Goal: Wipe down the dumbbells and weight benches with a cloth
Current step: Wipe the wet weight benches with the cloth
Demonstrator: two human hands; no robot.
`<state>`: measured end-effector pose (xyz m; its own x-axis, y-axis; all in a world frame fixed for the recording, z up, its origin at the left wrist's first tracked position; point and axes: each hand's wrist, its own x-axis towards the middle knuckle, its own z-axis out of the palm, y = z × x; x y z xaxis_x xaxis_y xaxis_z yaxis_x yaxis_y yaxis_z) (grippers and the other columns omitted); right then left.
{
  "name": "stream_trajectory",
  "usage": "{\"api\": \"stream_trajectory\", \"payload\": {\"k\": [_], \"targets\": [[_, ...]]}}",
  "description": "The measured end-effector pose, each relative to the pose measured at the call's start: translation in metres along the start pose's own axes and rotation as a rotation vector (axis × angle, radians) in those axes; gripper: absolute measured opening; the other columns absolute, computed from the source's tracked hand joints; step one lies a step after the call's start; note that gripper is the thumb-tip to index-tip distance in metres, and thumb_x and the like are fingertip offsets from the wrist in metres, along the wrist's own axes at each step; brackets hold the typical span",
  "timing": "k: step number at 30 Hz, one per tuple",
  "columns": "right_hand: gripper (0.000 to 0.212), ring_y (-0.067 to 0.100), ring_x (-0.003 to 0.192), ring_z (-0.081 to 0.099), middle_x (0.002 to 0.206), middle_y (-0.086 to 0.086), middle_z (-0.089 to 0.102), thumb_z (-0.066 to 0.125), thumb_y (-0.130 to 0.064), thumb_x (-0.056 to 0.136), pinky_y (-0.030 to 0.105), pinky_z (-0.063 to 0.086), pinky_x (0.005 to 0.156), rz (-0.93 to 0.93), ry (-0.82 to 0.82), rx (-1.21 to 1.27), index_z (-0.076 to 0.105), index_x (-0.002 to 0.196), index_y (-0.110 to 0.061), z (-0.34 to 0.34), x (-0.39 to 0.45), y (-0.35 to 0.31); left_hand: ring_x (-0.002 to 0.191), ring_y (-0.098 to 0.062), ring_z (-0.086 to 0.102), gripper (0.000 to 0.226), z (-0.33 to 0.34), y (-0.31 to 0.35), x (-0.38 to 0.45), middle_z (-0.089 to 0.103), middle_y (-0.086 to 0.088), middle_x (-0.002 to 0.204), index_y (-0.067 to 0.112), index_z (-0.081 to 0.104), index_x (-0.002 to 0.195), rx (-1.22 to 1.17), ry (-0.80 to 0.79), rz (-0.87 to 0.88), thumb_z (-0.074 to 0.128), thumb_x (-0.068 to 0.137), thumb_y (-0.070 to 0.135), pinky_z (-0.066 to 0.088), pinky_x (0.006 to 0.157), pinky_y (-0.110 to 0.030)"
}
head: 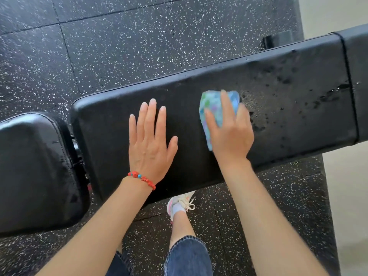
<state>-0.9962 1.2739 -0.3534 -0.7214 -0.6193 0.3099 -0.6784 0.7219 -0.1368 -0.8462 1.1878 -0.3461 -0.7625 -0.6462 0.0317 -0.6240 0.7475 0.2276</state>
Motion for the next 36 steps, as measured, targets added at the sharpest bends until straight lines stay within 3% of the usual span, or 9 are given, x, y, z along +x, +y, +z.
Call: {"api": "stream_trajectory", "payload": {"k": [5,14,23,27,31,36], "targets": [[0.042,0.024,0.065,0.059,0.076,0.012,0.059,0.052,-0.042,0.084,0.028,0.047,0.050,-0.018,0.046,0.033,0.064,0.112,-0.012,0.016,0.047,0.000,0.138,-0.034,0.024,0.058,0.015,0.027,0.023,0.032,-0.021,0.147,0.002,0.035,0.140,0.025,-0.029,0.015,0.039,0.090,0.033,0.014,0.113,-0.051],[0.040,0.024,0.061,0.051,0.074,0.013,0.053,0.045,-0.040,0.095,0.032,0.047,0.053,-0.031,-0.091,0.002,0.057,0.118,-0.010,-0.039,-0.058,0.068,0.138,-0.034,0.024,0.058,0.015,0.029,0.024,0.031,-0.020,0.148,0.003,0.033,0.141,0.073,-0.036,0.013,0.037,0.092,0.035,0.015,0.113,-0.051],[0.040,0.028,0.061,0.060,0.072,0.014,0.060,0.052,-0.040,0.079,0.029,0.047,0.045,0.112,0.069,0.026,0.068,0.105,-0.014,0.014,0.071,0.059,0.136,-0.036,0.026,0.058,0.016,0.031,0.025,0.034,-0.023,0.146,0.001,0.035,0.139,0.071,-0.021,0.009,0.038,0.090,0.032,0.016,0.112,-0.053],[0.042,0.027,0.062,0.059,0.074,0.014,0.059,0.052,-0.040,0.083,0.030,0.047,0.046,0.114,0.073,0.002,0.065,0.111,-0.012,0.007,0.054,0.062,0.136,-0.037,0.027,0.057,0.011,0.038,0.025,0.035,-0.024,0.145,-0.001,0.038,0.138,0.051,-0.025,-0.008,0.038,0.090,0.030,0.016,0.112,-0.052],[0.041,0.023,0.063,0.056,0.076,0.011,0.056,0.051,-0.041,0.089,0.030,0.047,0.051,0.109,-0.019,-0.007,0.060,0.117,-0.012,-0.015,0.001,0.070,0.136,-0.035,0.026,0.055,0.012,0.058,0.033,0.036,-0.023,0.145,-0.001,0.039,0.137,0.007,-0.017,0.100,0.040,0.091,0.029,0.016,0.113,-0.050],[0.043,0.021,0.061,0.051,0.073,0.009,0.054,0.047,-0.045,0.092,0.029,0.045,0.052,-0.081,-0.073,-0.052,0.059,0.118,-0.012,-0.028,-0.021,0.100,0.137,-0.031,0.024,0.056,0.021,0.094,0.053,0.036,-0.019,0.146,0.000,0.041,0.137,-0.040,-0.059,0.262,0.043,0.088,0.028,0.016,0.112,-0.048]]}}
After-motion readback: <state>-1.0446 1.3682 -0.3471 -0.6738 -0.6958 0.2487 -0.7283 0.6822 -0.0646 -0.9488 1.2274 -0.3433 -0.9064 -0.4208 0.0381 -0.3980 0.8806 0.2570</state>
